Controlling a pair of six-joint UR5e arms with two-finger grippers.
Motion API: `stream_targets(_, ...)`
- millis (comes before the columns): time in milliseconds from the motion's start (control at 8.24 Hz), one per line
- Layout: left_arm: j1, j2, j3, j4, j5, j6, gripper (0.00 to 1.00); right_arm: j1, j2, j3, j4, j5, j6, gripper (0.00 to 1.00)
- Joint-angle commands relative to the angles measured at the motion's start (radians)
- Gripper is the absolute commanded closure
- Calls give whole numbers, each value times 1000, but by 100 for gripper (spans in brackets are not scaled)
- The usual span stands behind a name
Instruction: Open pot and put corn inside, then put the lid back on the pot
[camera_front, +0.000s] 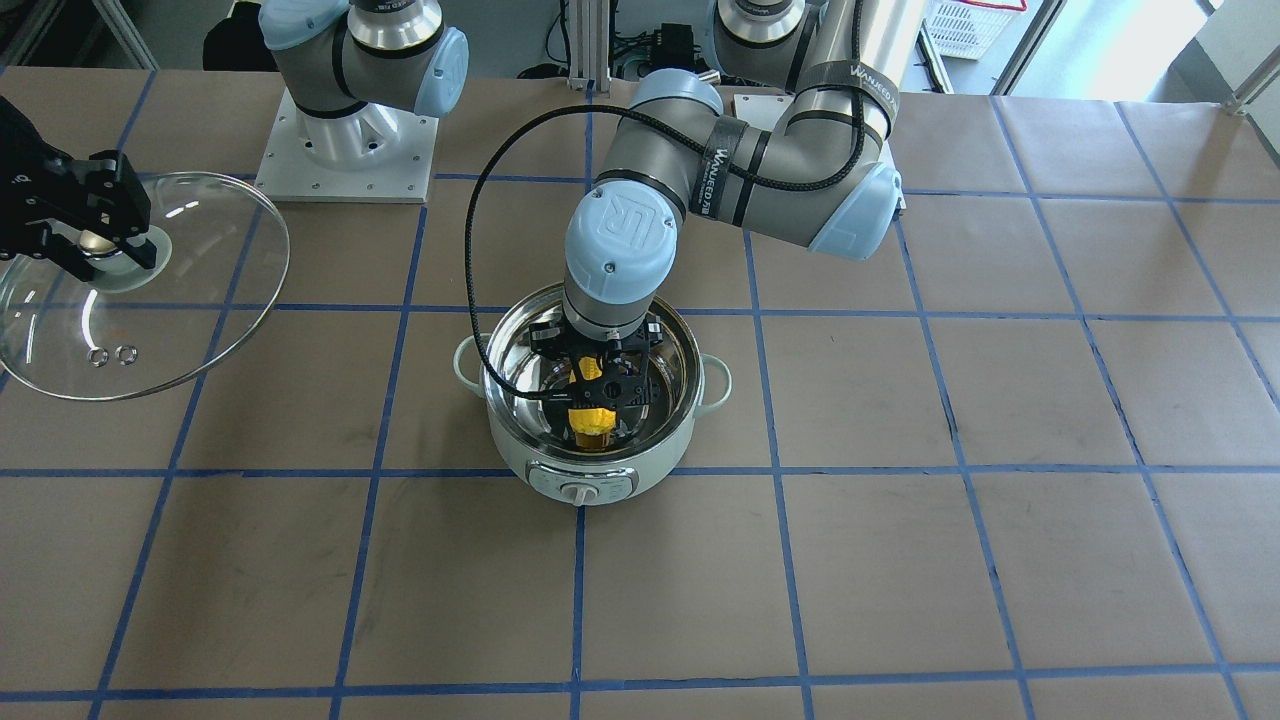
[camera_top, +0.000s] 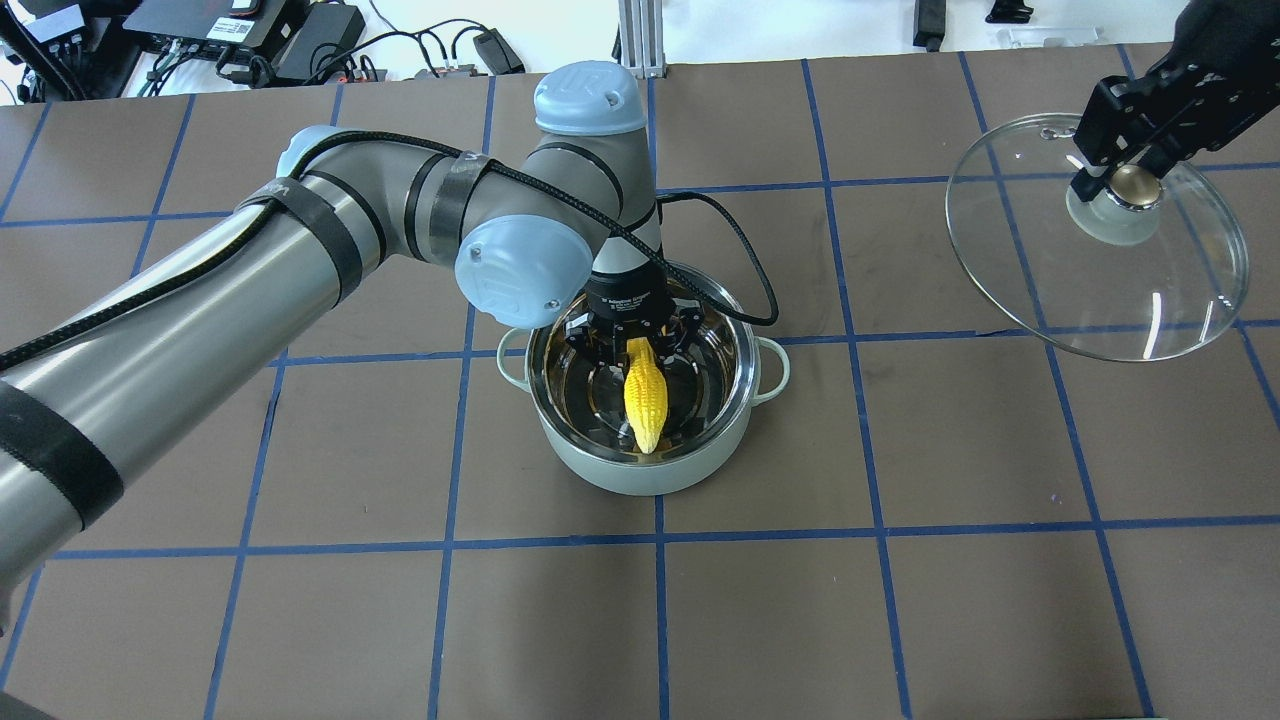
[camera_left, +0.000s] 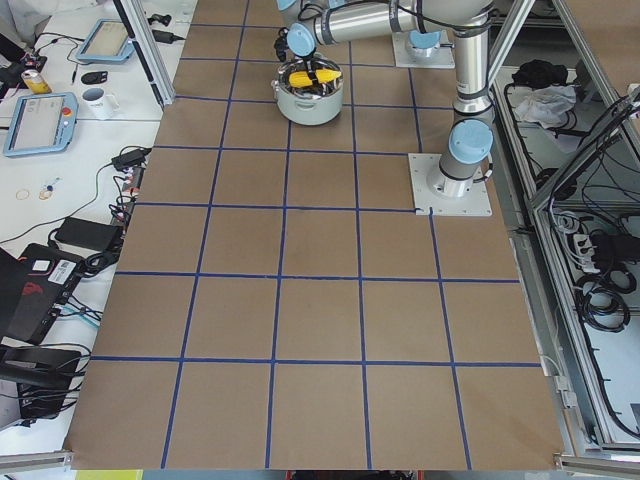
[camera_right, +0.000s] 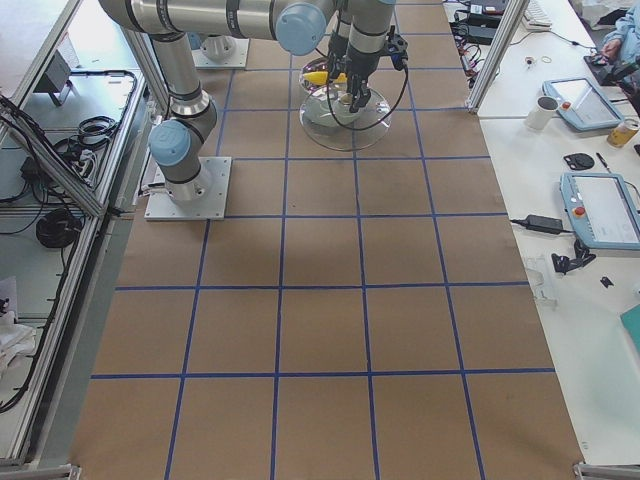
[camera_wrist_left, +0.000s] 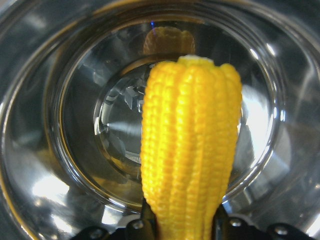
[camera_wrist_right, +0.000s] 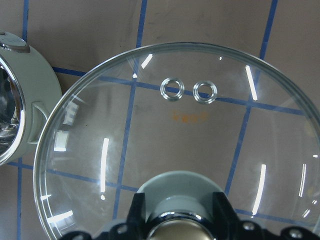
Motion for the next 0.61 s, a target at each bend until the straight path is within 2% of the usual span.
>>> stream_targets(0, -2, 10, 3, 2, -5, -39, 0, 1, -1, 0, 0, 0, 1, 100)
stream_targets(486, 6, 69, 8, -91, 7, -33, 0, 4, -6, 0, -1, 9, 13, 100)
